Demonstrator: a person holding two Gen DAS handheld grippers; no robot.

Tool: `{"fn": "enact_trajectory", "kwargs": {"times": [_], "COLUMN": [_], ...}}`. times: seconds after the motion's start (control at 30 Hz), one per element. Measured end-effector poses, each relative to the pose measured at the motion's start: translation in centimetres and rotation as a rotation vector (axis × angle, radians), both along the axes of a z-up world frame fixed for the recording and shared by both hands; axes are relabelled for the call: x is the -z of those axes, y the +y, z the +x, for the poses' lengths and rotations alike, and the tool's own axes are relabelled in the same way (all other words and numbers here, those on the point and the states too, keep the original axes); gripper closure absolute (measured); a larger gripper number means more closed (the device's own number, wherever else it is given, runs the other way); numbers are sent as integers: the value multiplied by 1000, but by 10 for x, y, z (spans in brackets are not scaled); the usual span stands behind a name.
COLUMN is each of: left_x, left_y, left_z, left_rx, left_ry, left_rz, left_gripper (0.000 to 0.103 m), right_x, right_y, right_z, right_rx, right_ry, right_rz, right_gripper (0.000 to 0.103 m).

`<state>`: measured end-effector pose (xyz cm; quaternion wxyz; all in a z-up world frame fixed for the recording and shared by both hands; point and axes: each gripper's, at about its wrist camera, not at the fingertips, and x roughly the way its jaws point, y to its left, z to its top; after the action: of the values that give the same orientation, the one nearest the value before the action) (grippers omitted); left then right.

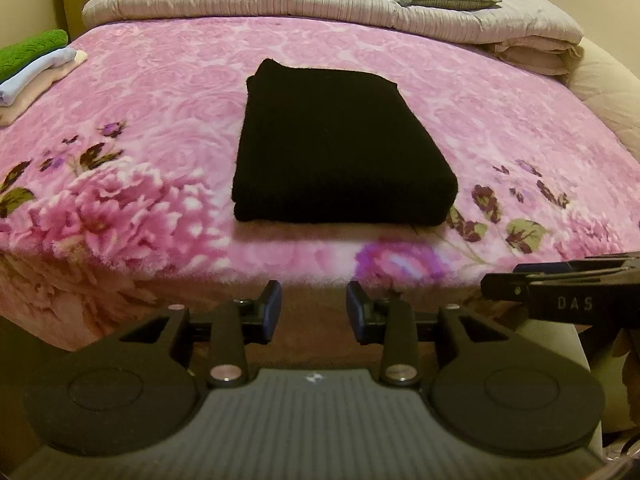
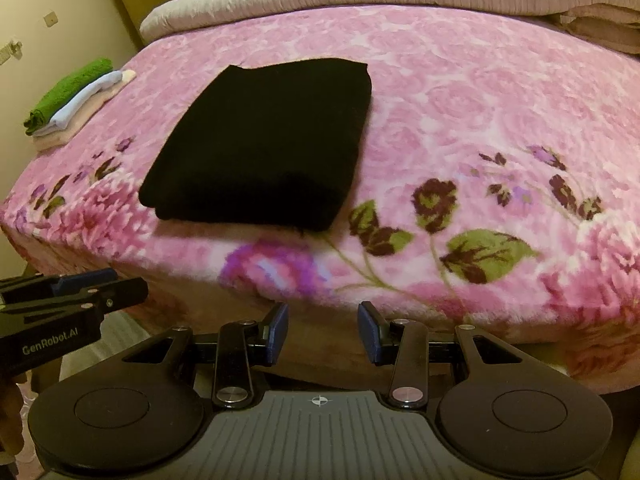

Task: Fold clothes
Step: 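Open both grippers and withdraw them from the folded black garment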

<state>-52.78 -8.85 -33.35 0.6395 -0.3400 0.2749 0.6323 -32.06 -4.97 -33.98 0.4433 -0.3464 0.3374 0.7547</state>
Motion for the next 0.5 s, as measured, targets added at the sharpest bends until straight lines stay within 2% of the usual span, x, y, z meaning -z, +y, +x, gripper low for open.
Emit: {"fn": "enact_trajectory", "kwargs": {"times": [0.23, 0.33, 0.43, 0.5], "left_x": [-6, -9, -14, -14], "left_y": [2, 5, 12, 20], "left_z": [-8, -15, -32, -52], "left_rx": [-11, -9, 1, -25], "left_ry": [-18, -51, -134, -206], "left_rz": [24, 41, 60, 70], "left_gripper": [69, 69, 68, 64], "right_x": [-6, -7, -10, -15], "right_y": [2, 5, 15, 28], "right_z": [-7, -7, -7, -5], "right_rx": [-9, -13, -33, -29], "right_ry": [5, -7, -44, -115], "right_rz": [19, 18, 28, 59], "right_gripper": [61, 60, 60, 60]}}
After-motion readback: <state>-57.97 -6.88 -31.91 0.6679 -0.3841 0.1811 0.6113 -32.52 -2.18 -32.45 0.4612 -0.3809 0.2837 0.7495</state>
